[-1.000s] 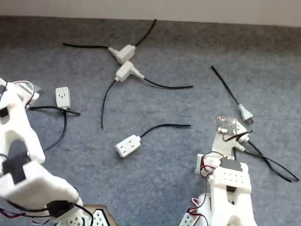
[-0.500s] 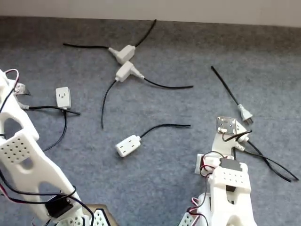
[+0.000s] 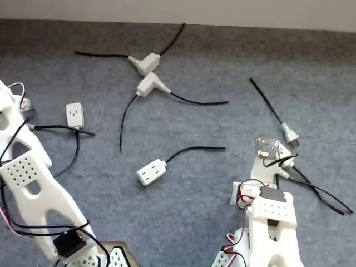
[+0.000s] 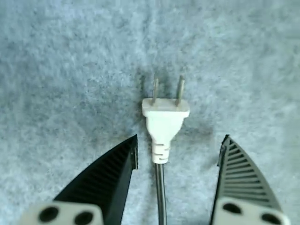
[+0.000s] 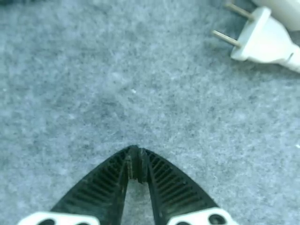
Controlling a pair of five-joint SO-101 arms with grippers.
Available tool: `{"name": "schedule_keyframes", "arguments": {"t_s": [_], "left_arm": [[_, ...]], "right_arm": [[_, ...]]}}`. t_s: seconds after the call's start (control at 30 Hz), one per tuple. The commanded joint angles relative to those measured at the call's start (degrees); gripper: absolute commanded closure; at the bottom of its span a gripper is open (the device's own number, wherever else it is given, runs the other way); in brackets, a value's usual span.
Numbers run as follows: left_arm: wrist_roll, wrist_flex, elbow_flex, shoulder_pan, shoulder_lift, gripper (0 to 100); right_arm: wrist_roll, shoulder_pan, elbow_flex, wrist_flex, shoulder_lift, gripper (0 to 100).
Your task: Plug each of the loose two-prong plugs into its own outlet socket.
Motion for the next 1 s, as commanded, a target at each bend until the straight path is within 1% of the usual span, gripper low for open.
{"name": "schedule_keyframes", "arguments": {"t_s": [0.0, 0.33, 0.4, 0.53, 0.7, 0.83, 0.87, 0.97], "left_arm": [[0.44, 0.09, -2.42, -1.27, -0.84, 72], [0.44, 0.09, -2.07, -1.71, -0.66, 72], [0.44, 0.09, -2.07, -1.71, -0.66, 75], [0.44, 0.0, -1.54, -1.98, 1.19, 82], [0.18, -0.18, -1.71, -1.98, 5.49, 82], [0.09, 0.18, -1.8, -2.15, 5.93, 83], [0.09, 0.53, -2.24, -2.24, 5.67, 83], [-1.41, 5.36, -7.52, -2.51, 3.03, 83]], "right_arm": [[0.09, 0.13, 0.04, -1.71, -0.22, 99.0], [0.09, 0.13, 0.04, -1.71, -0.22, 99.0], [0.09, 0.13, 0.04, -1.71, -0.22, 99.0], [0.09, 0.13, 0.04, -1.71, -0.22, 99.0], [0.09, 0.13, 0.04, -1.71, -0.22, 99.0], [0.09, 0.13, 0.04, -1.71, -0.22, 99.0], [0.09, 0.13, 0.04, -1.71, -0.22, 99.0], [0.09, 0.13, 0.04, -1.71, -0.22, 99.0]]}}
